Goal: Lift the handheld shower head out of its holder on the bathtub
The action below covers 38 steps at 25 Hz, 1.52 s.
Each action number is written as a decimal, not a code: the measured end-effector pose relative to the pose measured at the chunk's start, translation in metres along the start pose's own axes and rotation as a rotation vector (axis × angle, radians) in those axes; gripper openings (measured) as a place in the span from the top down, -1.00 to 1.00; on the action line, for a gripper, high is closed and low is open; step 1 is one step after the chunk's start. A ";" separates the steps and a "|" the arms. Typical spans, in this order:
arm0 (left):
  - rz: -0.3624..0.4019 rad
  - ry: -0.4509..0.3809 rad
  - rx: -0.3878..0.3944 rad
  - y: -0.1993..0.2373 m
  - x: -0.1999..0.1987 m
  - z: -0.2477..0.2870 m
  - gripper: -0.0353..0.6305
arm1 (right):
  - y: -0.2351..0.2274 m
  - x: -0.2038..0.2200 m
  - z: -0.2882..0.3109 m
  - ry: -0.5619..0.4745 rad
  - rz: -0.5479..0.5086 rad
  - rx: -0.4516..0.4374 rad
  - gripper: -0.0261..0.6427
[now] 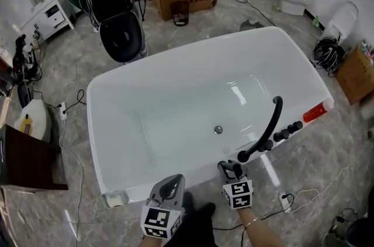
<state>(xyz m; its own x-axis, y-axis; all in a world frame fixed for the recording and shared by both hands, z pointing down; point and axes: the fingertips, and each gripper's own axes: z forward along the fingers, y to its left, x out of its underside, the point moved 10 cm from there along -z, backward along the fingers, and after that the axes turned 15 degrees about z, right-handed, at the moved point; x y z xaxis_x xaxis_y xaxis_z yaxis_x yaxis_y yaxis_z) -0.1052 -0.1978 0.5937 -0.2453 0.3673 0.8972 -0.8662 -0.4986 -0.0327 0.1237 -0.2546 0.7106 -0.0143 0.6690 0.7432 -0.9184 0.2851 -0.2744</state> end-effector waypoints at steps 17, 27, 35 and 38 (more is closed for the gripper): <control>0.019 -0.046 0.037 -0.026 -0.048 -0.023 0.83 | 0.026 -0.045 -0.091 -0.051 -0.037 0.000 0.51; 0.035 -0.076 0.048 -0.042 -0.075 -0.040 0.83 | 0.038 -0.078 -0.147 -0.120 -0.017 -0.020 0.51; 0.053 -0.090 0.056 -0.050 -0.089 -0.058 0.83 | 0.051 -0.096 -0.188 -0.153 -0.017 -0.028 0.51; 0.061 -0.095 0.059 -0.053 -0.094 -0.061 0.83 | 0.053 -0.103 -0.199 -0.163 -0.023 -0.036 0.51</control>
<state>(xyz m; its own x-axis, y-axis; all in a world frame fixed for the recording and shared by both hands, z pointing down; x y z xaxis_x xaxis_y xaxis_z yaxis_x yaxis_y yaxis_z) -0.0629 -0.1580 0.4846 -0.2518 0.2598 0.9322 -0.8231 -0.5642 -0.0651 0.1551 -0.1714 0.4976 -0.0607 0.5423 0.8380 -0.9044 0.3254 -0.2761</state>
